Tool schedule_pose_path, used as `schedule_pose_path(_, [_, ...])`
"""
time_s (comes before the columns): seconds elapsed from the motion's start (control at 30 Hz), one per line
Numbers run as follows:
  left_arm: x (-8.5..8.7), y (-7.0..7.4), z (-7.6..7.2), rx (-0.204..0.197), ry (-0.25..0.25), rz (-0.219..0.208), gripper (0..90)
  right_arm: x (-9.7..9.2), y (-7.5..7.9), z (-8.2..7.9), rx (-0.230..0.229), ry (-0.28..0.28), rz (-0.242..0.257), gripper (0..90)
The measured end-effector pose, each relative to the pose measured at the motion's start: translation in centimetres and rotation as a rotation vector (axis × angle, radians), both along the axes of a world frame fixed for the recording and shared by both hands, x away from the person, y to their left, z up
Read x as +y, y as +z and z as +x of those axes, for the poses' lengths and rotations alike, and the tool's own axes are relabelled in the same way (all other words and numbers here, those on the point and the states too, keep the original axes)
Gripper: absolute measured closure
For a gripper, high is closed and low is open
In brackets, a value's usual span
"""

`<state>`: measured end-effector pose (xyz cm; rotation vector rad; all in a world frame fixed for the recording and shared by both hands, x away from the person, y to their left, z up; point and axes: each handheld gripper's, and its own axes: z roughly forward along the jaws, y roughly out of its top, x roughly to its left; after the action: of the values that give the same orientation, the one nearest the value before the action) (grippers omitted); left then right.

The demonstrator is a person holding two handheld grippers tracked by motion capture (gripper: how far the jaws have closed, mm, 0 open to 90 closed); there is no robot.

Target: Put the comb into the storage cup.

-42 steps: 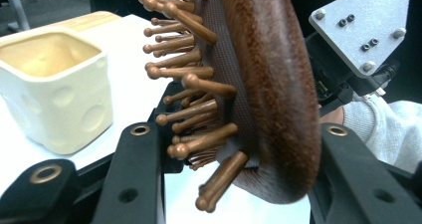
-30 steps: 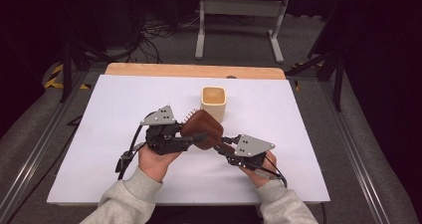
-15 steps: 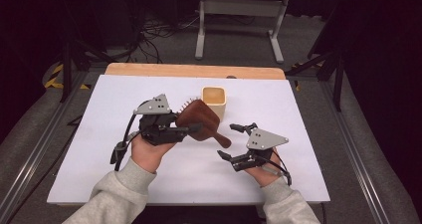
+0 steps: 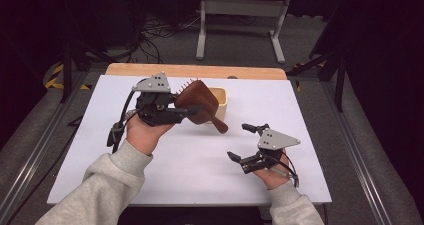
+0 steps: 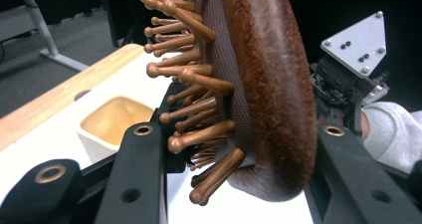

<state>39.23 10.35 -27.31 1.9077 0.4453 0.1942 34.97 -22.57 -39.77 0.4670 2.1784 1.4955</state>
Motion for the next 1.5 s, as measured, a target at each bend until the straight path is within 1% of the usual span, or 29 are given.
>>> schedule_pose_path(0.07, [0.0, 0.4, 0.3, -0.005, 0.006, 0.005, 59.3, -0.3, 0.0, 0.0, 0.0, -0.009, 0.008, 3.9])
schedule_pose_path(0.2, [-0.2, 1.2, 1.0, -0.012, 0.018, 0.023, 59.2, -1.0, 0.1, 0.1, 0.016, -0.015, 0.036, 3.9])
schedule_pose_path(0.27, [-0.2, 1.5, 1.2, -0.016, 0.021, 0.031, 59.2, -1.3, 0.1, 0.2, 0.015, -0.024, 0.036, 3.9])
schedule_pose_path(0.43, [-0.3, 1.9, 1.8, -0.021, 0.032, 0.034, 59.1, -1.6, -0.1, 0.5, 0.032, -0.037, 0.031, 3.9])
schedule_pose_path(0.47, [-0.3, 2.1, 1.9, -0.013, 0.033, 0.036, 59.1, -1.6, -0.2, 0.5, 0.036, -0.039, 0.028, 3.9])
schedule_pose_path(0.5, [-0.3, 2.2, 2.0, -0.023, 0.041, 0.04, 59.0, -1.7, -0.2, 0.6, 0.037, -0.042, 0.026, 3.9])
schedule_pose_path(0.6, [-0.3, 2.6, 2.3, -0.026, 0.046, 0.045, 59.0, -1.8, -0.3, 0.7, 0.041, -0.046, 0.027, 3.9])
schedule_pose_path(0.7, [-0.3, 3.0, 2.6, -0.029, 0.058, 0.04, 59.0, -1.9, -0.3, 0.8, 0.044, -0.049, 0.03, 3.9])
schedule_pose_path(0.77, [-0.2, 3.2, 2.8, -0.037, 0.068, 0.041, 59.0, -2.0, -0.4, 0.9, 0.046, -0.049, 0.029, 3.9])
schedule_pose_path(0.8, [-0.1, 3.3, 3.0, -0.047, 0.075, 0.043, 58.9, -2.0, -0.4, 0.9, 0.05, -0.052, 0.028, 3.9])
schedule_pose_path(0.83, [-0.1, 3.4, 3.2, -0.035, 0.076, 0.038, 58.9, -2.0, -0.4, 0.9, 0.051, -0.053, 0.029, 3.9])
schedule_pose_path(0.87, [0.0, 3.5, 3.3, -0.034, 0.08, 0.036, 58.9, -2.0, -0.4, 1.0, 0.05, -0.051, 0.03, 3.9])
schedule_pose_path(1.07, [0.1, 3.7, 4.3, -0.043, 0.109, 0.05, 58.8, -2.1, -0.5, 1.1, 0.053, -0.054, 0.032, 3.9])
schedule_pose_path(1.27, [0.0, 3.6, 4.9, -0.032, 0.123, 0.041, 58.8, -2.2, -0.4, 1.1, 0.054, -0.056, 0.037, 3.9])
schedule_pose_path(1.37, [-0.4, 3.3, 5.5, -0.032, 0.146, 0.039, 58.8, -2.3, -0.4, 1.1, 0.059, -0.062, 0.039, 3.9])
schedule_pose_path(1.43, [-0.4, 3.2, 5.7, -0.027, 0.148, 0.038, 58.7, -2.3, -0.4, 1.1, 0.059, -0.062, 0.04, 3.9])
schedule_pose_path(1.5, [-0.7, 3.0, 6.2, -0.024, 0.16, 0.033, 58.8, -2.3, -0.5, 1.1, 0.06, -0.062, 0.039, 3.9])
